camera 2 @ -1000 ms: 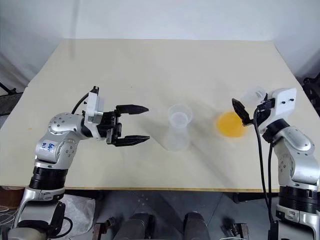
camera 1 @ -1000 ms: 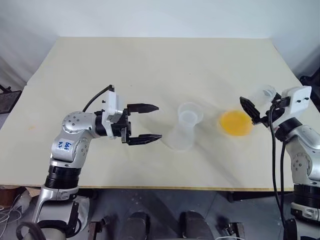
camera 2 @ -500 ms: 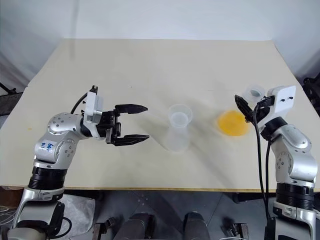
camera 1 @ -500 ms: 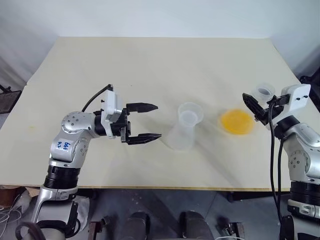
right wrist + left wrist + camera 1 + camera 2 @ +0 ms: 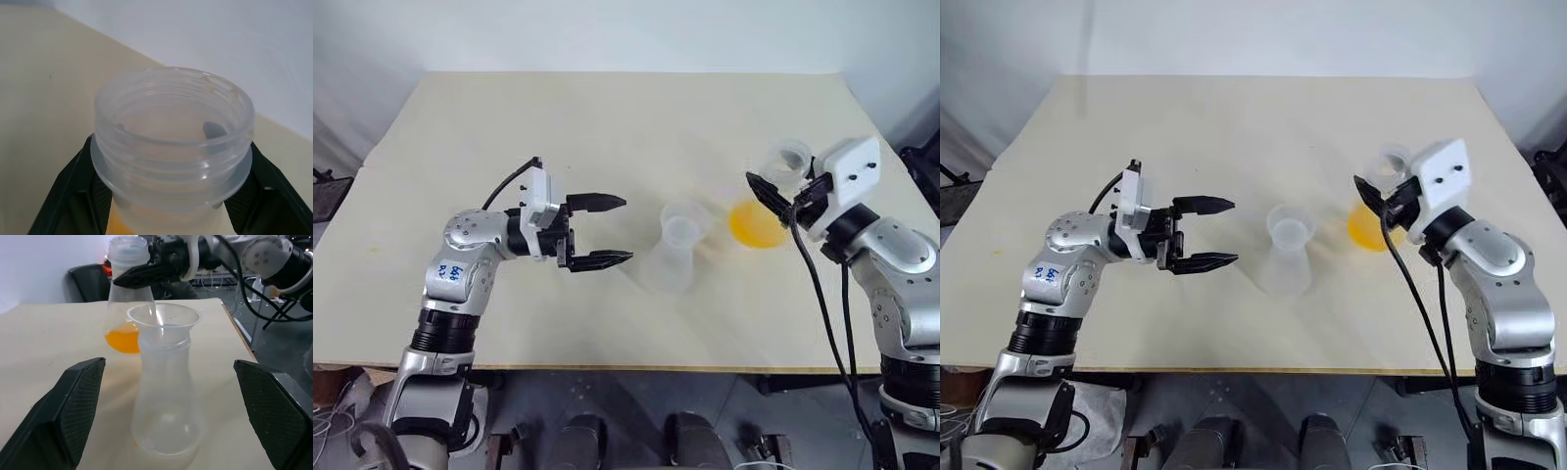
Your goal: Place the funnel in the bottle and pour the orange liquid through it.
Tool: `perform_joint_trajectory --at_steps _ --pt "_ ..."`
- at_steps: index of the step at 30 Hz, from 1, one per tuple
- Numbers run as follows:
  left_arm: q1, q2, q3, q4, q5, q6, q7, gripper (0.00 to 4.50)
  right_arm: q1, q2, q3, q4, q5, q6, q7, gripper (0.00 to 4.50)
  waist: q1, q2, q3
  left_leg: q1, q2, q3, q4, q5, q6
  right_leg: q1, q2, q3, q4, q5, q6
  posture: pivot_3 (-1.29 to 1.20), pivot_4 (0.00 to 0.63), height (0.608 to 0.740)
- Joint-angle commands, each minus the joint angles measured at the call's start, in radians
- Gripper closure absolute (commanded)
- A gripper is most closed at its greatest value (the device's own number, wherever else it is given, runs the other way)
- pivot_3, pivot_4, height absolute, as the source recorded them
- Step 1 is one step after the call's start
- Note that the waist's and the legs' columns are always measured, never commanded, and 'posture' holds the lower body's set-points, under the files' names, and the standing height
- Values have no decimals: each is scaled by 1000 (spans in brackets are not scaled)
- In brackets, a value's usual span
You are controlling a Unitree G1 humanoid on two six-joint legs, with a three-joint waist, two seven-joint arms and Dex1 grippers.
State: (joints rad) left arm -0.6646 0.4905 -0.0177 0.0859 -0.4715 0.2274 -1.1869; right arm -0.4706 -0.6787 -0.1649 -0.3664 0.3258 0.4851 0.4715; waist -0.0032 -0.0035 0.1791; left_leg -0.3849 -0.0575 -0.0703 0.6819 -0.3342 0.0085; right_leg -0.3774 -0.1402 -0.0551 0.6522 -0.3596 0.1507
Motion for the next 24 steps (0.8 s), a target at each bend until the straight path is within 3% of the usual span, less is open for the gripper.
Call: perform_joint_trajectory --at_steps 1,9,24 --pt "-37 -8 -7 28 6 -35 -31 0 -63 -101 46 -115 -120 21 -11 2032 1 0 0 0 0 0 0 0 0 0 0 0 0 0 0 0 150 740" --pt "-75 -32 -24 85 17 -63 -64 0 -110 -235 158 -190 -297 8 40 2032 1 0 0 -2 -1 0 0 0 0 -1 0 0 -1 0 0 0 150 740" --pt "-90 -78 -38 94 12 -36 -60 0 -134 -236 319 -254 -597 -95 90 2032 0 0 0 -2 0 0 0 0 0 -1 0 0 -1 0 0 0 150 740"
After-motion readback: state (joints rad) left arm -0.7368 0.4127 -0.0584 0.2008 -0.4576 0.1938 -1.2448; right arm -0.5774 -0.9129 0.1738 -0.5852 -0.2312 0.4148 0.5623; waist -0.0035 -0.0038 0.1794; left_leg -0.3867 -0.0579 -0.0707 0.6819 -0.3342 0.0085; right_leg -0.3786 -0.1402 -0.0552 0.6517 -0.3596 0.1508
